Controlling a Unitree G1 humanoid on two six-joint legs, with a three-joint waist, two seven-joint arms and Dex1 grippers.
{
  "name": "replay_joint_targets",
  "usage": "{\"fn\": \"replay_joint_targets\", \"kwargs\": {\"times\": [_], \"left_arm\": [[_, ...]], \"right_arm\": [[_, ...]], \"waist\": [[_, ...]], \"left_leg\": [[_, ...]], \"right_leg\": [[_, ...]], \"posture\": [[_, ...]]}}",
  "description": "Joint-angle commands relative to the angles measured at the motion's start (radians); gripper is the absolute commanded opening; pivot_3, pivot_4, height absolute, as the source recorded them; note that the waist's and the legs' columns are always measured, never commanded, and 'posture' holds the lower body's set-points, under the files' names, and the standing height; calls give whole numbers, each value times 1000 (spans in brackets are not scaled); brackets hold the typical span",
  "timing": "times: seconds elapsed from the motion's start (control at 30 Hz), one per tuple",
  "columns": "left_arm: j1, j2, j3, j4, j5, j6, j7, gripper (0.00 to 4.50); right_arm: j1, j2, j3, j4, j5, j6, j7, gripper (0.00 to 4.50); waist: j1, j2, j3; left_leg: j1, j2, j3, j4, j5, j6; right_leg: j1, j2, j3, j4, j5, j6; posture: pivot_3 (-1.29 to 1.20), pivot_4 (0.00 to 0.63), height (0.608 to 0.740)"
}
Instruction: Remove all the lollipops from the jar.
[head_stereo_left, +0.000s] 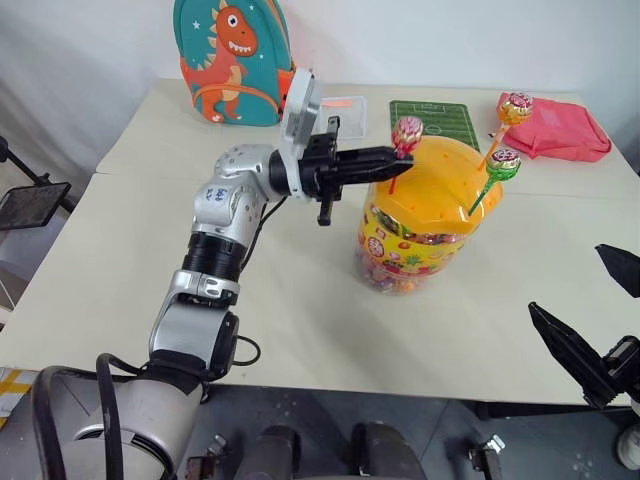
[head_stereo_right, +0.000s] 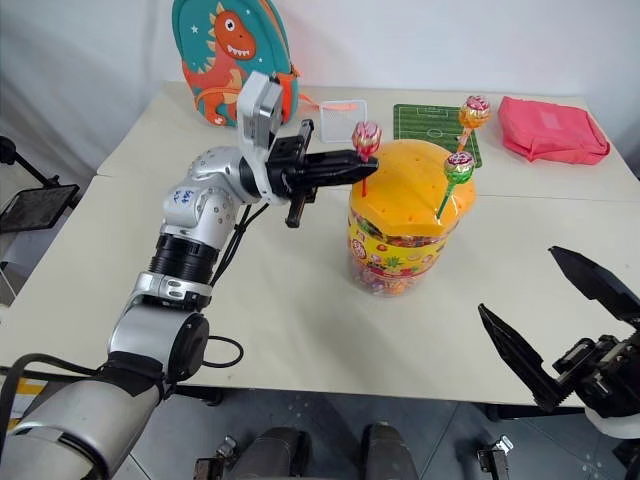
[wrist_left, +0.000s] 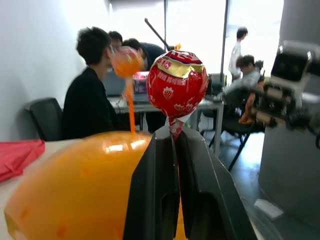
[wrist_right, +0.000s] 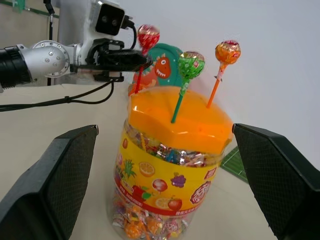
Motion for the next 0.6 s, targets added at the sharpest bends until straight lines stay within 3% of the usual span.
{"fn": "replay_joint_targets", "kwargs": {"times": [0.03,0.13,0.3,0.43,0.53,0.6], "left_arm": [[-86,2,91,-19,-134,160,40,31],[-153,81,139,83,-147,284,75,31],[-127,245,41,249,97,151,182,31],[76,519,-200,214,401,224,246,31],[234,577,-224,73,418,323,257,31],[338,604,-220,8,434,341,280,31]], "right_arm": [[1,0,-4,-37,15,-20,-13,4500],[-13,-6,20,-42,16,-15,-15,4500],[-68,-32,40,-30,11,-18,-14,4500],[-142,-61,81,23,-32,-24,10,4500],[-125,-56,111,50,-53,-19,46,4500],[-116,-61,124,68,-59,-14,60,4500]], "waist": [[-2,0,0],[-8,0,0],[-24,3,-2],[-39,2,-1],[-35,1,-1],[-15,0,-1]], "left_leg": [[0,0,0,0,0,0],[1,0,0,-1,0,0],[6,0,1,-4,1,-1],[7,-2,1,-8,1,-1],[10,-3,-3,-12,0,-1],[0,-3,-10,-7,0,-2]], "right_leg": [[0,0,0,0,0,0],[0,0,0,1,0,0],[0,1,1,2,0,0],[-2,1,3,3,0,0],[-3,1,5,4,0,0],[-9,0,4,4,0,0]], "posture": [[0,150,740],[0,150,740],[0,150,740],[0,150,740],[0,150,740],[0,150,740]]}}
